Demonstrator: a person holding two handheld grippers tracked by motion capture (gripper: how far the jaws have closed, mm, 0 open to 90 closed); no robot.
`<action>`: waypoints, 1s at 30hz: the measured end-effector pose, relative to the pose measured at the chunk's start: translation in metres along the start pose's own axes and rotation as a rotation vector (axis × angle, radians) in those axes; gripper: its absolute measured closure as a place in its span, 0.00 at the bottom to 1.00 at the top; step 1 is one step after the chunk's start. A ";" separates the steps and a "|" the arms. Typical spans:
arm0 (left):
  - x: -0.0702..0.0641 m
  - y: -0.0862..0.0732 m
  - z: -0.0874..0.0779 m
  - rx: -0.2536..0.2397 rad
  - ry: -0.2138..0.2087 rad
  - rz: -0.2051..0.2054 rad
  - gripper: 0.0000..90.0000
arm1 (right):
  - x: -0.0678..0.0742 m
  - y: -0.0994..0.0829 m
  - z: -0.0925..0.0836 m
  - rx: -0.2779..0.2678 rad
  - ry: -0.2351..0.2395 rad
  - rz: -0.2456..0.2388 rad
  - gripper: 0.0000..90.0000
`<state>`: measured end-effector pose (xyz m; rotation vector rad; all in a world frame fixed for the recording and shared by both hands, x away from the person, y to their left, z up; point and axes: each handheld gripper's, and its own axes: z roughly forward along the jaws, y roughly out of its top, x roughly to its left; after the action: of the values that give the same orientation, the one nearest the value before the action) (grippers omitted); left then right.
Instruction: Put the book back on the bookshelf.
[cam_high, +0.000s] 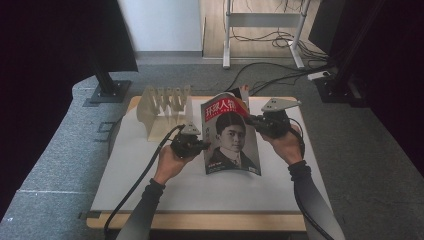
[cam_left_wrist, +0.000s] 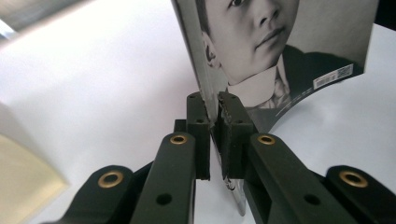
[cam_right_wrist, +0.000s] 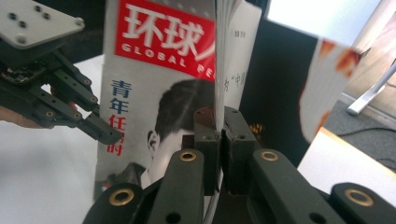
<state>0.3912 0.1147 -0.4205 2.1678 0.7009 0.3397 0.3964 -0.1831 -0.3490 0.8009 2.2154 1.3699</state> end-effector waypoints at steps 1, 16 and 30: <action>0.000 0.000 0.000 0.000 0.000 0.000 0.94 | 0.000 0.000 0.000 0.000 0.000 0.000 0.94; -0.011 -0.008 -0.005 -0.020 0.062 0.107 0.89 | -0.003 -0.017 -0.007 -0.026 0.010 0.024 0.94; -0.002 0.030 -0.025 -0.086 -0.015 0.039 0.77 | 0.000 -0.025 -0.011 -0.026 0.026 0.000 0.94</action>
<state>0.3892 0.1143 -0.3817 2.1029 0.6253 0.3673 0.3832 -0.1991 -0.3665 0.7783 2.2124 1.4137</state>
